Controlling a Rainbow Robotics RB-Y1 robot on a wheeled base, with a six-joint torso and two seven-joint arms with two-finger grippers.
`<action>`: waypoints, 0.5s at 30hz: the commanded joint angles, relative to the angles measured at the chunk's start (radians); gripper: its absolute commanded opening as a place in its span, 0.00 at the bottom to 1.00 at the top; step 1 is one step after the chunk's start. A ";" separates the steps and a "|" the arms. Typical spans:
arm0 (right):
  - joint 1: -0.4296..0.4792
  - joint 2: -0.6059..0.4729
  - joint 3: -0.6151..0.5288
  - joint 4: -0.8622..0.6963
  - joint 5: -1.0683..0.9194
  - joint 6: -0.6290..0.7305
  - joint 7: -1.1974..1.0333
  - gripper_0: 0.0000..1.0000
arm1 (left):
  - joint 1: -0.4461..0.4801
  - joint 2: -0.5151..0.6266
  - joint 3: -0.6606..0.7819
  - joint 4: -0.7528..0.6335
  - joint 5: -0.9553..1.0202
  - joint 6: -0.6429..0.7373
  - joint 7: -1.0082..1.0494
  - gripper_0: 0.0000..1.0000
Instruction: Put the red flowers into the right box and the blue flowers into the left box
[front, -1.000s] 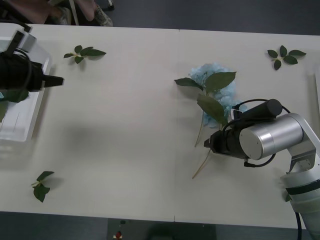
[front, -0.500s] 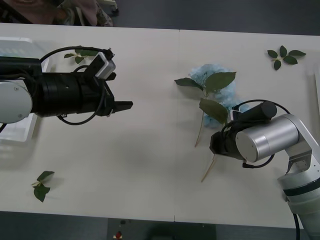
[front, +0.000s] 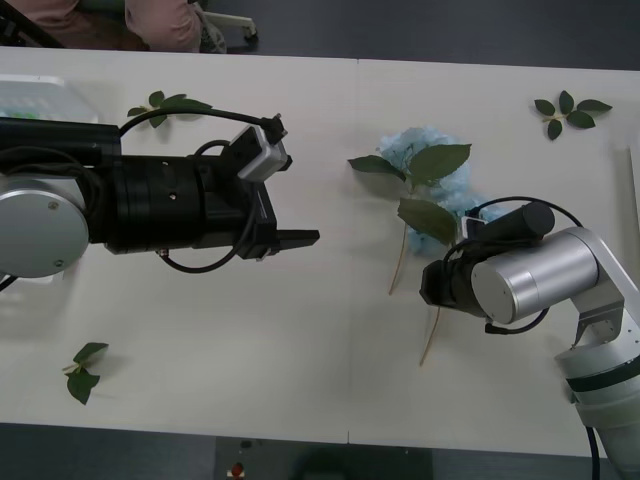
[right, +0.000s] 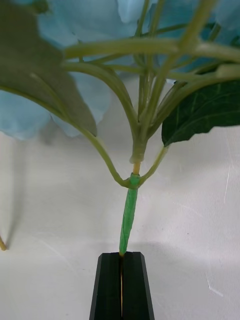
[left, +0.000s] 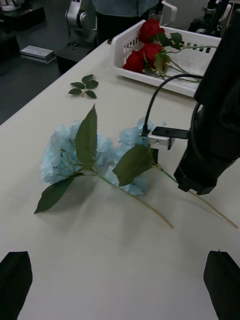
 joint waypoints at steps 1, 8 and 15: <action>-0.025 0.007 -0.029 -0.102 -0.008 0.039 -0.053 0.00 | -0.025 -0.027 0.009 -0.023 0.007 -0.004 0.075 1.00; -0.022 -0.002 -0.095 -0.266 -0.040 0.208 -0.037 0.00 | -0.025 -0.036 0.003 -0.022 0.036 -0.004 0.075 1.00; 0.025 0.000 -0.207 -0.435 -0.157 0.225 0.069 0.00 | -0.022 -0.038 0.003 -0.006 0.079 -0.004 0.077 1.00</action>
